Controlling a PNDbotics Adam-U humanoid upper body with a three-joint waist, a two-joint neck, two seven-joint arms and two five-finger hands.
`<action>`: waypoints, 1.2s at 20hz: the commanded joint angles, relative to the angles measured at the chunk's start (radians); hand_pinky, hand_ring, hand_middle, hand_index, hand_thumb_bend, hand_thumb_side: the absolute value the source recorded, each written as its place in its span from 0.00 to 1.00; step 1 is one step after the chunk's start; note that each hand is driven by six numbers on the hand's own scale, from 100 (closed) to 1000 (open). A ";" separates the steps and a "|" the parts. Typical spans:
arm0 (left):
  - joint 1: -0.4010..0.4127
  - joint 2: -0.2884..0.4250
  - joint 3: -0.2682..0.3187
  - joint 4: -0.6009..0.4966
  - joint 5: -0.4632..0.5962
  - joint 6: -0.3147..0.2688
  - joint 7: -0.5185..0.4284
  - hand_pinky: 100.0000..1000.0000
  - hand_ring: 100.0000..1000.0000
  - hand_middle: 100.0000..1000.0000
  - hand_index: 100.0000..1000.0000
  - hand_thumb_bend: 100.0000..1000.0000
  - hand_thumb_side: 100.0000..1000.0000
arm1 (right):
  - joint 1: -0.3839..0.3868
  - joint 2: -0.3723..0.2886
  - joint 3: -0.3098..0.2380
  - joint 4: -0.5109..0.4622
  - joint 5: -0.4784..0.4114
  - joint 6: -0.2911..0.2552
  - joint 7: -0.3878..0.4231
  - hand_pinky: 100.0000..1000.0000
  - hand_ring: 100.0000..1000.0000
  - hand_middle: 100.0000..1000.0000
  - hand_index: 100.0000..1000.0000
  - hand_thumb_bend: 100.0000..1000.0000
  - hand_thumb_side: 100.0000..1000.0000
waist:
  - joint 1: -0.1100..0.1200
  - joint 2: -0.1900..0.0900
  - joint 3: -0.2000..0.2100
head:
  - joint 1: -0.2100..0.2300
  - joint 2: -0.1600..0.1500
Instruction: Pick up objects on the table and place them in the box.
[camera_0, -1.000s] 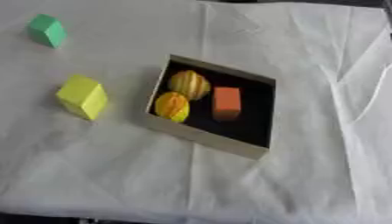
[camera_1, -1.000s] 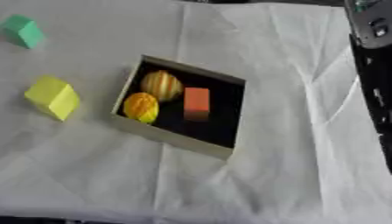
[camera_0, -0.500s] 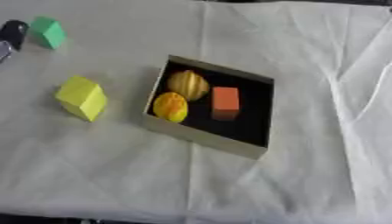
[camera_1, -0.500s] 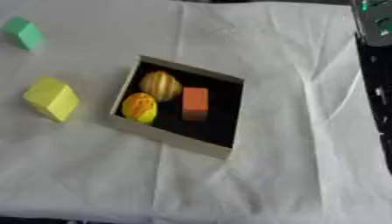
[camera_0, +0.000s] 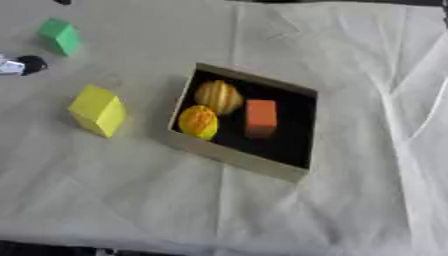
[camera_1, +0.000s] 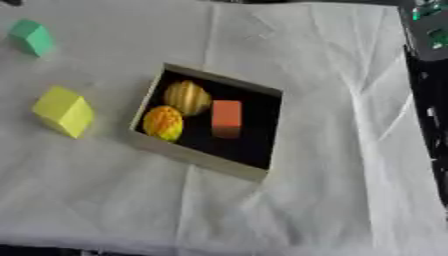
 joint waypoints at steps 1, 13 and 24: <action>-0.045 -0.009 -0.007 0.092 -0.046 -0.102 -0.106 1.00 1.00 0.88 0.92 0.30 0.27 | -0.010 -0.014 -0.016 -0.027 -0.009 0.004 -0.011 0.71 0.75 0.76 0.88 0.00 0.43 | 0.012 -0.047 -0.001 | 0.004 0.004; -0.069 -0.032 -0.064 0.163 -0.130 -0.229 -0.151 0.98 1.00 0.87 0.95 0.48 0.32 | 0.013 0.023 -0.035 -0.039 -0.037 0.018 -0.045 0.70 0.72 0.74 0.87 0.00 0.46 | 0.021 -0.031 -0.002 | -0.001 0.004; -0.051 -0.028 -0.139 0.129 -0.134 -0.332 -0.079 0.96 0.98 0.85 0.93 0.35 0.34 | 0.025 0.067 -0.042 -0.070 -0.034 0.024 -0.064 0.69 0.71 0.72 0.87 0.00 0.48 | 0.024 -0.031 -0.007 | 0.002 0.004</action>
